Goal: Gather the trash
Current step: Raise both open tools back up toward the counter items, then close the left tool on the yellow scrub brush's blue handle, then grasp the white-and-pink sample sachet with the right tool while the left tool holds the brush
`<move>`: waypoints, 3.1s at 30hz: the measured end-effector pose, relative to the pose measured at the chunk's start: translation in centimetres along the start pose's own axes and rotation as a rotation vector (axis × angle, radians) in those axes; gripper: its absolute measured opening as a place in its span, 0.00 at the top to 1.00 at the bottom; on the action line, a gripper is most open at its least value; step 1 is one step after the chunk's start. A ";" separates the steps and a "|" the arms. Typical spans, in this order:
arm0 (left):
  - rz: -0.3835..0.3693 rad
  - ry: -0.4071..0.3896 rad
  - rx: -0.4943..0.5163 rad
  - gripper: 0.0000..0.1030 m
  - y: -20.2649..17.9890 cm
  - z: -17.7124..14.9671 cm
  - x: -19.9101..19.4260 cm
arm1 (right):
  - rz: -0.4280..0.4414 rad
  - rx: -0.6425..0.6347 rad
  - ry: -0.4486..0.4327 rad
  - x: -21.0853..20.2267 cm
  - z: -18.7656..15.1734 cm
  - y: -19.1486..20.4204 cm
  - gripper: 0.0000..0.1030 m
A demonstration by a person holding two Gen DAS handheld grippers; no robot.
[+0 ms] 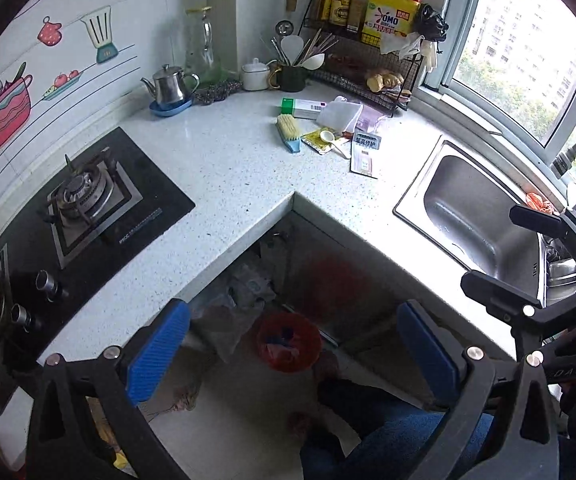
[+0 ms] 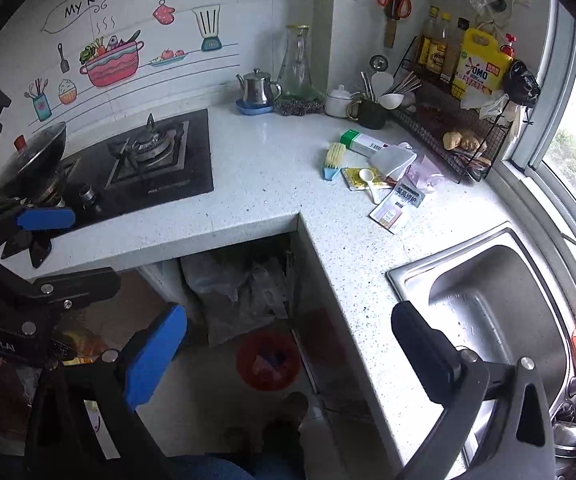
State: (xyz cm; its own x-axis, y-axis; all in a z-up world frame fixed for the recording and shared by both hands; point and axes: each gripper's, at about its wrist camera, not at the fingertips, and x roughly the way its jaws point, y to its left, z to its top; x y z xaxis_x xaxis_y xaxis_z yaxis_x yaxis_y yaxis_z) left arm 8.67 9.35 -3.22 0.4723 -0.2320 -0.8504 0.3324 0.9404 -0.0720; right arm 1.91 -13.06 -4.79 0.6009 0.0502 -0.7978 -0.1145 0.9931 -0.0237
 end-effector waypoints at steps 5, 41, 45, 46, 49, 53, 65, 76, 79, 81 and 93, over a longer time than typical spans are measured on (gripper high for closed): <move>-0.016 0.018 0.013 0.00 -1.2 2.7 1.3 | -0.029 0.021 -0.037 -0.7 1.5 -2.3 0.01; 0.033 0.254 0.002 0.00 -1.0 25.2 26.3 | 0.062 0.039 0.190 19.5 13.7 -20.4 0.01; 0.033 0.301 -0.033 0.00 0.0 26.1 29.8 | 0.060 0.027 0.216 21.8 13.5 -21.2 0.01; 0.035 0.309 -0.035 0.00 0.1 26.2 30.6 | 0.066 0.031 0.224 22.5 13.4 -21.4 0.01; 0.027 0.330 -0.032 0.00 0.4 26.7 32.9 | 0.090 0.041 0.258 24.3 13.2 -22.1 0.06; 0.016 0.348 -0.025 0.04 0.8 27.3 35.4 | 0.100 0.029 0.278 25.8 13.0 -22.6 0.10; 0.026 0.417 -0.036 0.53 1.9 27.8 40.4 | 0.136 0.038 0.320 27.8 12.6 -24.2 0.12; 0.090 0.393 0.021 0.66 1.6 26.3 37.8 | 0.151 0.085 0.323 27.9 13.2 -24.7 0.12; 0.072 0.381 0.031 0.66 0.8 25.6 36.1 | 0.177 0.099 0.329 28.6 13.5 -25.0 0.12; 0.060 0.376 0.035 0.66 0.3 25.3 35.0 | 0.187 0.107 0.334 29.0 13.5 -25.1 0.14; 0.042 0.360 0.039 0.66 -0.9 24.4 31.2 | 0.176 0.024 0.349 31.1 14.2 -24.4 0.54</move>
State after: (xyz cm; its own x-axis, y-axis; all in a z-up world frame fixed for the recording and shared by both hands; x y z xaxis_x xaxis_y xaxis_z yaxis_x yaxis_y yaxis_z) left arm 43.01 -4.82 -16.93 0.1707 -0.0848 -0.9817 0.3530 0.9354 -0.0195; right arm 34.59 -34.19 -20.48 0.2678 0.1856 -0.9454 -0.1709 0.9749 0.1430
